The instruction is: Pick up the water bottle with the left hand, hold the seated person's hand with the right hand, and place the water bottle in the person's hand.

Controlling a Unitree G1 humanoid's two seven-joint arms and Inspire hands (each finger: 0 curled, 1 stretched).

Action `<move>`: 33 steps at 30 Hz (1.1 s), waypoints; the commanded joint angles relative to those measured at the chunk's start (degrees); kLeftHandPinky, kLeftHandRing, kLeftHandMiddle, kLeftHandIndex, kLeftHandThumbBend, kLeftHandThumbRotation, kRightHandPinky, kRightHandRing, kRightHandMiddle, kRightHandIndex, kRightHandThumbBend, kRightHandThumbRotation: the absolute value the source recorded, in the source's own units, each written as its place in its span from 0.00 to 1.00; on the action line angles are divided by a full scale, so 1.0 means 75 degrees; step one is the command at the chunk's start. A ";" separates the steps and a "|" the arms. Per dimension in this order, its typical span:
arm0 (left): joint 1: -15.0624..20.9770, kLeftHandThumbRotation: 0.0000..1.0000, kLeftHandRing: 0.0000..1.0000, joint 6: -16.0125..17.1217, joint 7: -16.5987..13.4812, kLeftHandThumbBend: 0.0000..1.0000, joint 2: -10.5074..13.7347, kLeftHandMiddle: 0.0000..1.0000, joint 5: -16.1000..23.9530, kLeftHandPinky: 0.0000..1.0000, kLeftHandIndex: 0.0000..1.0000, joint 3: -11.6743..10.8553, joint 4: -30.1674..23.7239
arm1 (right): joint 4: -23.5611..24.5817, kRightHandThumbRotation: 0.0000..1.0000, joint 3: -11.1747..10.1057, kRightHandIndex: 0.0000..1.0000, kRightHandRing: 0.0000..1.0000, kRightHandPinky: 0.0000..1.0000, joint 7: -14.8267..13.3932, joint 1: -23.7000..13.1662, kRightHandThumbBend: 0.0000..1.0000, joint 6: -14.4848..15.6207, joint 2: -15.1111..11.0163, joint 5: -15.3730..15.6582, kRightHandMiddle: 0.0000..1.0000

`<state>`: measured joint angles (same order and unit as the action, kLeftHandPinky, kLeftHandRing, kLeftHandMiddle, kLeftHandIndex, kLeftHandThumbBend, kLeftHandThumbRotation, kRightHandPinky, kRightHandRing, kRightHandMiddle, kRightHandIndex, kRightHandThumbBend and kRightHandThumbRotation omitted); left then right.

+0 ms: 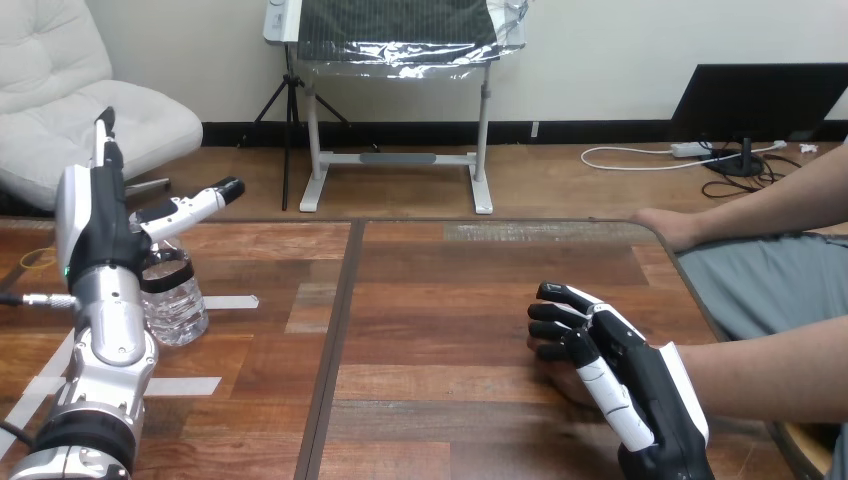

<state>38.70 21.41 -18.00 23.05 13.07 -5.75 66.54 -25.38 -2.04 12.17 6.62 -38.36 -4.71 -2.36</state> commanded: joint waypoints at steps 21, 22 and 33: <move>0.0311 0.33 0.97 -0.0226 0.0097 0.93 -0.0006 0.97 -0.0692 0.91 1.00 -0.0216 0.0040 | 0.0255 0.79 -0.0004 0.79 0.74 0.69 0.0006 -0.0213 0.80 -0.0163 0.0005 -0.0100 0.76; 0.0304 0.34 0.98 -0.0220 0.0124 0.93 -0.0014 0.97 -0.0719 0.92 1.00 -0.0223 0.0044 | 0.0248 0.79 -0.0004 0.79 0.74 0.69 0.0010 -0.0216 0.80 -0.0168 0.0004 -0.0103 0.76; 0.0247 0.35 1.00 -0.0424 0.0405 0.90 -0.0132 1.00 -0.1015 0.95 1.00 -0.0331 -0.0082 | 0.0206 0.79 -0.0002 0.79 0.74 0.69 0.0008 -0.0242 0.80 -0.0200 -0.0009 -0.0082 0.76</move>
<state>38.65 18.49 -15.96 22.77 6.24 -7.96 67.55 -25.36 -2.05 12.16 6.76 -38.36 -4.71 -2.36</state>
